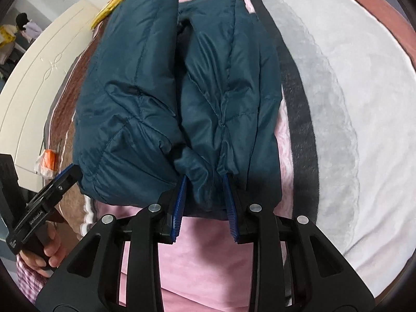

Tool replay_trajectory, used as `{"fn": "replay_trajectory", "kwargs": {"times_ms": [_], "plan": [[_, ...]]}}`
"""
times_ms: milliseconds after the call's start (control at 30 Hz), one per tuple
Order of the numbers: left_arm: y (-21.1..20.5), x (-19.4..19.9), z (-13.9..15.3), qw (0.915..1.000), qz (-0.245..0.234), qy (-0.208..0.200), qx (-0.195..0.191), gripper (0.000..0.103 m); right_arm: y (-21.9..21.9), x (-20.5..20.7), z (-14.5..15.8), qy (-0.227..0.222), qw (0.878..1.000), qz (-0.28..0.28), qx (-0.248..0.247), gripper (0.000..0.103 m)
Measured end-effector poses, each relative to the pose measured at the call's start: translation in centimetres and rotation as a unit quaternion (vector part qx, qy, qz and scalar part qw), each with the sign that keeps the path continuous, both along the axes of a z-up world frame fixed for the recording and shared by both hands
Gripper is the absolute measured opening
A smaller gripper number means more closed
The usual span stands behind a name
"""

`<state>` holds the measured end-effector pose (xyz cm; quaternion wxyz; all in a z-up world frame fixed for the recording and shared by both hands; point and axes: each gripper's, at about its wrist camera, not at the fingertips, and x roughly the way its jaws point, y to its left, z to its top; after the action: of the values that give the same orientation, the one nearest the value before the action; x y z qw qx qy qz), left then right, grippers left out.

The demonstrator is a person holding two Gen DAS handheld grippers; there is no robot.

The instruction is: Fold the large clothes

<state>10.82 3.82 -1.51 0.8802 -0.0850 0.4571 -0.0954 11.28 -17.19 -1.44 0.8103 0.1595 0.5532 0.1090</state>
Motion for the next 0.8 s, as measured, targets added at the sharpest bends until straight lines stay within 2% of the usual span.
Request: {"fn": "replay_trajectory", "kwargs": {"times_ms": [233, 367, 467, 800], "plan": [[-0.8, -1.8, 1.8, 0.9998, 0.014, -0.013, 0.009, 0.061, 1.2, -2.1, 3.1, -0.061, 0.997, 0.006, -0.044, 0.031], [-1.6, -3.3, 3.3, 0.9992, 0.013, -0.033, 0.021, 0.061, 2.0, -4.2, 5.0, -0.098, 0.993, 0.000, -0.064, 0.040], [-2.4, -4.7, 4.3, 0.9984, 0.016, -0.047, 0.026, 0.062, 3.1, -6.2, 5.8, -0.119, 0.989, 0.004, -0.085, 0.042], [-3.2, -8.8, 5.5, 0.9968, 0.045, -0.060, 0.026, 0.066, 4.3, -11.7, 5.7, -0.131, 0.986, -0.002, -0.103, 0.043]]}}
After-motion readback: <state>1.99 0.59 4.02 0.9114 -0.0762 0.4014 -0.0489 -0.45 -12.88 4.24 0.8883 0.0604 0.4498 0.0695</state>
